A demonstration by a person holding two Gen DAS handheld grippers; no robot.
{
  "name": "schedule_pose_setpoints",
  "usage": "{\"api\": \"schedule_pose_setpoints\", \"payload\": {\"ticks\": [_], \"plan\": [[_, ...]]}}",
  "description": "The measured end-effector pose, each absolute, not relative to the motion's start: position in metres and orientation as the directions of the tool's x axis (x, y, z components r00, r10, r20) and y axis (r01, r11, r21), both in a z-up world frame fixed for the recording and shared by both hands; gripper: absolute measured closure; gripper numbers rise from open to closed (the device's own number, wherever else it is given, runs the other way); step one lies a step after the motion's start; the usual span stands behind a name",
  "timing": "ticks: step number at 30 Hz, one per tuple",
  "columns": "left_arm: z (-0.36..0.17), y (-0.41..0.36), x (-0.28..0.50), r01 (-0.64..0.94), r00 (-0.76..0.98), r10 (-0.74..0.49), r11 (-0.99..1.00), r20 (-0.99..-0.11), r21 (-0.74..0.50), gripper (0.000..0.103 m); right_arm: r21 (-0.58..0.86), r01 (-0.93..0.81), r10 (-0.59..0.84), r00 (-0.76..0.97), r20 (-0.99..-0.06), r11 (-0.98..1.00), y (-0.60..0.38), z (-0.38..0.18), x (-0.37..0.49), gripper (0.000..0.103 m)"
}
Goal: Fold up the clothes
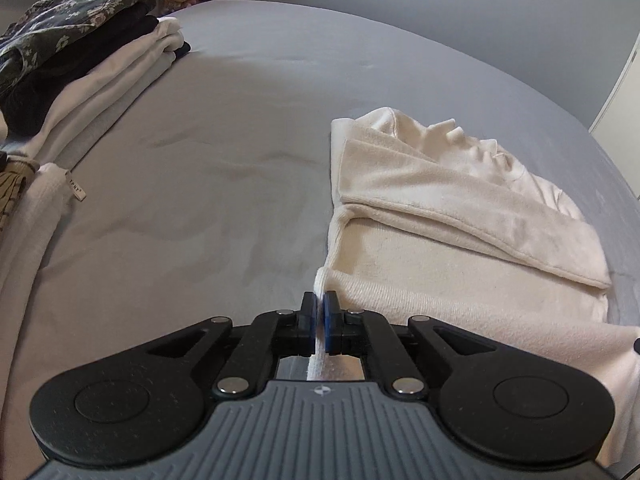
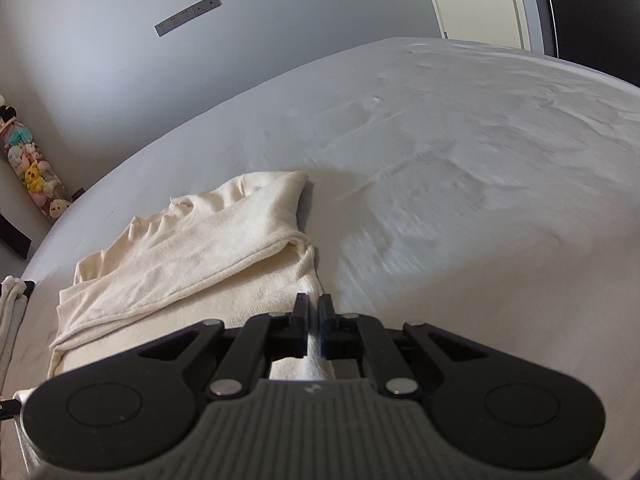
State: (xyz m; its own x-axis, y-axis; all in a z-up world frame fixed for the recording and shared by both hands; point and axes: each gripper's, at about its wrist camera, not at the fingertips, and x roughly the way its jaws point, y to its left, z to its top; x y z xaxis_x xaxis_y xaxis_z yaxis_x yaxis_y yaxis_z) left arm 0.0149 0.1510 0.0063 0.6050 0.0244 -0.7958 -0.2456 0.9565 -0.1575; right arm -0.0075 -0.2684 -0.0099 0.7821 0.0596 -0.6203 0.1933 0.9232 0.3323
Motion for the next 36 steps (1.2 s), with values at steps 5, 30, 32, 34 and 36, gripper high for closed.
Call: {"api": "schedule_pose_setpoints", "payload": {"ticks": [5,30,32,34,36], "plan": [[0.0,0.145,0.021,-0.22,0.585,0.043,0.969,-0.81,-0.108,0.097,0.321,0.2,0.061,0.759,-0.649,0.926,-0.268,-0.02,0.003,0.096],[0.08,0.086,-0.03,0.386,0.632,-0.214,0.92,-0.745,0.063,0.077,0.093,-0.352,0.298,0.59,-0.75,0.931,-0.225,0.056,-0.003,0.062],[0.08,0.083,-0.036,0.475,0.595,-0.227,0.873,-0.771,0.11,0.075,0.042,-0.431,0.301,0.554,-0.776,0.902,-0.22,0.058,-0.008,0.061],[0.076,0.081,-0.042,0.556,0.549,-0.231,0.818,-0.803,0.145,0.072,0.003,-0.501,0.304,0.521,-0.798,0.866,-0.217,0.059,-0.014,0.06],[0.071,0.079,-0.05,0.626,0.505,-0.22,0.759,-0.835,0.179,0.069,-0.032,-0.576,0.305,0.479,-0.823,0.817,-0.212,0.058,-0.02,0.055]]}}
